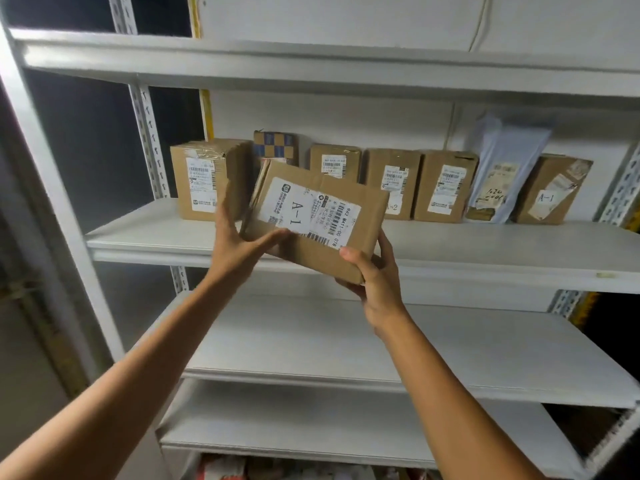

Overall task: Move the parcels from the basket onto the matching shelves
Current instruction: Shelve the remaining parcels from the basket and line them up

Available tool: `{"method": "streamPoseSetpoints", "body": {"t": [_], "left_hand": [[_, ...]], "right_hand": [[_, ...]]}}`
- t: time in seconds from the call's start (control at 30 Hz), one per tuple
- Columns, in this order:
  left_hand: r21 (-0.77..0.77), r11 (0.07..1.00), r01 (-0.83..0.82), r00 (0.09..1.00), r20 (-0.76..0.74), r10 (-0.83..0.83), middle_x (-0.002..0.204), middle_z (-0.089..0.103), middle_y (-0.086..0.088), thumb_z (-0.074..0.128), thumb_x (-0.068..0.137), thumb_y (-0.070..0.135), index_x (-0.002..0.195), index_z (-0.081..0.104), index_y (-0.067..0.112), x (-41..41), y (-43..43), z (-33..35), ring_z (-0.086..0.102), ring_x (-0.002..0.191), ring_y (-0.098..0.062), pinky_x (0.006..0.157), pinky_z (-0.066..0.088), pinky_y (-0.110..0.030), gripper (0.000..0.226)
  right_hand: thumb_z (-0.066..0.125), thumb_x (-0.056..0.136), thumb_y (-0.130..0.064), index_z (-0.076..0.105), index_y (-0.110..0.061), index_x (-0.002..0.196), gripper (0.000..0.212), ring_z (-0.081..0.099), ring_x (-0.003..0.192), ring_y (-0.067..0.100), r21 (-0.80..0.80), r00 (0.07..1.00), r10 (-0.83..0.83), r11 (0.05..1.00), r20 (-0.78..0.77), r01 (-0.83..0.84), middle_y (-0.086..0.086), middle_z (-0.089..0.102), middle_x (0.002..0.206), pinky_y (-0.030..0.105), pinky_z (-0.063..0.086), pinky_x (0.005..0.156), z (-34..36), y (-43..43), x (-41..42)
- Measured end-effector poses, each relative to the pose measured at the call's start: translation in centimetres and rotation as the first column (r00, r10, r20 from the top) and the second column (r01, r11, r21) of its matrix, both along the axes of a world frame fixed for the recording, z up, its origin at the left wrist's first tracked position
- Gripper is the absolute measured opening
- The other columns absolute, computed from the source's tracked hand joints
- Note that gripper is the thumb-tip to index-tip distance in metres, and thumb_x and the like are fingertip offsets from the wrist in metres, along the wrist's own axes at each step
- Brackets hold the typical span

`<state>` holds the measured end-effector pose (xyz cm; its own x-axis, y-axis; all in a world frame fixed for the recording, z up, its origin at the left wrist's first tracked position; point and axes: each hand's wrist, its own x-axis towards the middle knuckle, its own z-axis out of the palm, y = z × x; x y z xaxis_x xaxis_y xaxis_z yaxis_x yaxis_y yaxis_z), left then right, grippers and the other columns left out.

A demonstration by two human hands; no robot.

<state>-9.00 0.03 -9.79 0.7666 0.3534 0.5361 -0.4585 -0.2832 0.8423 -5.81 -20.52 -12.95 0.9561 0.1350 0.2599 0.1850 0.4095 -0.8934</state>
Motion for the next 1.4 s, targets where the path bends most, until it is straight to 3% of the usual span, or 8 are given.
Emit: {"method": "streamPoseSetpoints", "body": {"t": [0.23, 0.43, 0.63, 0.77, 0.93, 1.1, 1.23, 1.4], "left_hand": [[-0.009, 0.994, 0.109, 0.993, -0.036, -0.109, 0.149, 0.037, -0.004, 0.083, 0.064, 0.030, 0.150, 0.014, 0.034, 4.8, 2.4, -0.2, 0.042, 0.133, -0.021, 0.105, 0.042, -0.047, 0.111], [0.047, 0.994, 0.096, 0.995, -0.013, -0.095, 0.127, 0.047, 0.016, 0.081, 0.061, 0.025, 0.137, 0.024, 0.039, 9.1, 4.6, -0.4, 0.054, 0.115, -0.003, 0.081, 0.052, -0.018, 0.096], [0.065, 0.998, 0.001, 1.000, -0.031, 0.001, 0.132, 0.044, 0.009, 0.083, 0.061, 0.027, 0.134, 0.014, 0.037, 13.1, 7.3, -0.2, 0.053, 0.117, -0.009, 0.085, 0.053, -0.023, 0.101], [0.081, 0.996, -0.037, 0.999, -0.032, 0.040, 0.136, 0.039, 0.006, 0.086, 0.062, 0.027, 0.140, 0.016, 0.039, 14.8, 9.0, -0.6, 0.050, 0.120, -0.013, 0.092, 0.052, -0.032, 0.106], [0.103, 0.994, -0.037, 0.998, -0.043, 0.042, 0.124, 0.047, -0.001, 0.089, 0.059, 0.025, 0.120, 0.026, 0.028, 16.1, 10.4, -1.0, 0.062, 0.110, -0.021, 0.075, 0.059, -0.047, 0.088], [0.037, 0.999, -0.039, 0.999, -0.037, 0.040, 0.115, 0.052, 0.003, 0.084, 0.059, 0.023, 0.114, 0.026, 0.028, 17.4, 10.9, -0.9, 0.065, 0.105, -0.019, 0.069, 0.060, -0.040, 0.079], [-0.084, 0.994, -0.063, 0.998, -0.031, 0.060, 0.111, 0.056, -0.001, 0.087, 0.062, 0.016, 0.116, 0.023, 0.024, 18.9, 10.9, -1.5, 0.064, 0.103, -0.013, 0.080, 0.057, -0.049, 0.083], [-0.222, 0.971, -0.089, 0.996, -0.039, 0.083, 0.112, 0.057, -0.004, 0.083, 0.069, 0.011, 0.118, 0.024, 0.023, 20.1, 10.9, -2.4, 0.062, 0.105, -0.017, 0.081, 0.055, -0.055, 0.078]], "right_hand": [[0.078, 0.064, -0.029, 0.061, -0.028, 0.123, 0.061, 0.065, 0.106, 0.019, 0.074, 0.997, -0.068, 0.995, -0.023, 0.070, -0.004, 0.070, 0.109, 0.045, 0.057, 0.086, 0.3, 2.7, 5.5], [0.079, 0.066, -0.029, 0.070, -0.023, 0.115, 0.050, 0.068, 0.100, 0.016, 0.088, 0.997, -0.076, 0.993, 0.006, 0.075, 0.000, 0.074, 0.105, 0.039, 0.057, 0.087, 1.3, 4.8, 11.9], [0.078, 0.069, -0.038, 0.076, -0.043, 0.089, 0.021, 0.065, 0.093, 0.010, 0.044, 0.982, -0.128, 0.991, 0.141, 0.123, -0.005, 0.071, 0.097, 0.035, 0.054, 0.084, 2.3, 7.9, 17.4], [0.077, 0.076, -0.039, 0.074, -0.032, 0.103, 0.028, 0.065, 0.103, 0.010, 0.009, 0.967, -0.173, 0.985, 0.186, 0.174, -0.003, 0.070, 0.110, 0.033, 0.054, 0.091, 1.9, 9.7, 19.7], [0.070, 0.084, -0.042, 0.061, -0.038, 0.116, 0.033, 0.060, 0.114, 0.013, -0.175, 0.995, -0.038, 0.983, 0.093, 0.053, -0.010, 0.067, 0.117, 0.044, 0.054, 0.090, 1.1, 10.6, 21.6], [0.079, 0.078, -0.031, 0.050, -0.036, 0.126, 0.056, 0.062, 0.110, 0.013, -0.234, 0.995, -0.051, 0.970, 0.089, 0.071, -0.007, 0.065, 0.120, 0.045, 0.052, 0.095, 0.8, 11.6, 22.4], [0.080, 0.076, -0.016, 0.042, -0.022, 0.130, 0.066, 0.061, 0.108, 0.011, -0.091, 0.992, -0.124, 0.988, 0.028, 0.127, 0.001, 0.061, 0.124, 0.037, 0.051, 0.097, 1.1, 12.8, 22.9], [0.077, 0.080, -0.018, 0.040, -0.020, 0.130, 0.062, 0.057, 0.114, 0.017, -0.115, 0.995, -0.101, 0.988, -0.006, 0.099, -0.007, 0.059, 0.118, 0.052, 0.048, 0.099, 1.2, 15.4, 22.7]]}}
